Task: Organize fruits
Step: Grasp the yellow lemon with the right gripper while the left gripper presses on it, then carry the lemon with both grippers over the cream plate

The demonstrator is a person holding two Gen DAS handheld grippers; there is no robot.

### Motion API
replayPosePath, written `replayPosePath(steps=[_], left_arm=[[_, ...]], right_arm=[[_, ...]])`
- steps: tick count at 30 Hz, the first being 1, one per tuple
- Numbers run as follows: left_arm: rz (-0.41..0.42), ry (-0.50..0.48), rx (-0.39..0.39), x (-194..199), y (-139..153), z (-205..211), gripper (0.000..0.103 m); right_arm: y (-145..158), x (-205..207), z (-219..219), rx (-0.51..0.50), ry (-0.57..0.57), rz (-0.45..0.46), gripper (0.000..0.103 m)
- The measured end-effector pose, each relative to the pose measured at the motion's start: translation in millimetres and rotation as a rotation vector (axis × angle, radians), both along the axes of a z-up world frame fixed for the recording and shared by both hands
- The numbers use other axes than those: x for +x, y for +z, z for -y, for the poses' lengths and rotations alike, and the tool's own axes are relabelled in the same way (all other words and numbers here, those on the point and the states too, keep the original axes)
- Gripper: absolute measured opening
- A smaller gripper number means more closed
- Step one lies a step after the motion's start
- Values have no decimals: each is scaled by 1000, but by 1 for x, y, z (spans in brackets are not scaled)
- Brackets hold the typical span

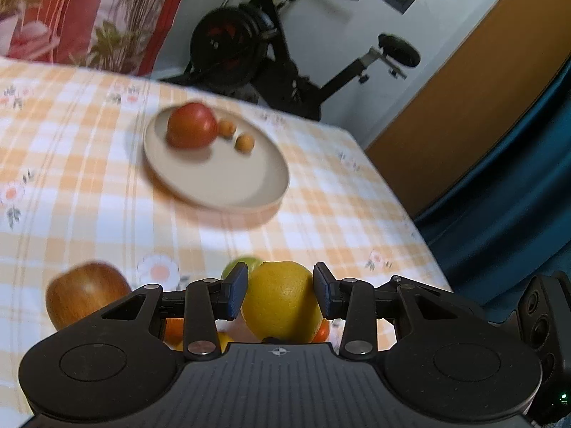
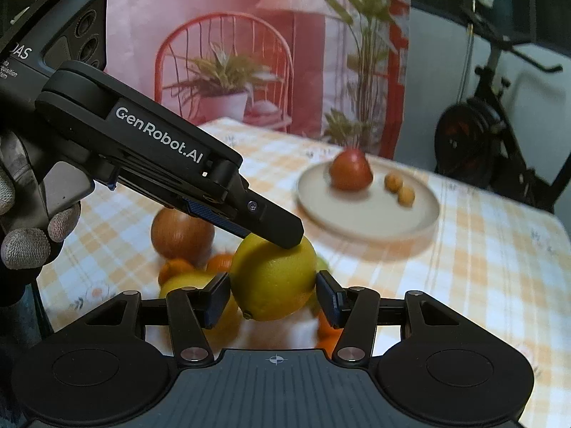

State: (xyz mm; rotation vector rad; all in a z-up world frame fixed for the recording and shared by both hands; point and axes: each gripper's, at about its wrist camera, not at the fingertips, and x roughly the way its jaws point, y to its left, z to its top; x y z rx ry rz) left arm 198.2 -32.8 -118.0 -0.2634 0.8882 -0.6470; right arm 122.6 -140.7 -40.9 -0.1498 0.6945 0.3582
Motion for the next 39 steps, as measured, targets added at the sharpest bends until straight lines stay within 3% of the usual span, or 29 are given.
replayPosePath(steps=[13,20,29,39], left_arm=[[187,30,-2,-6,64,6,41],[243,30,2,5,81,11,41],[175,17,38,42,62,20,41],[65,34,106,109,28,34,41]], right_arm=[[60,18,6,9,52,138,49],[79,31,9,-2,65,198,49],[57,64,24,17,69,165,49],[17,136,49,64,86,8,49]])
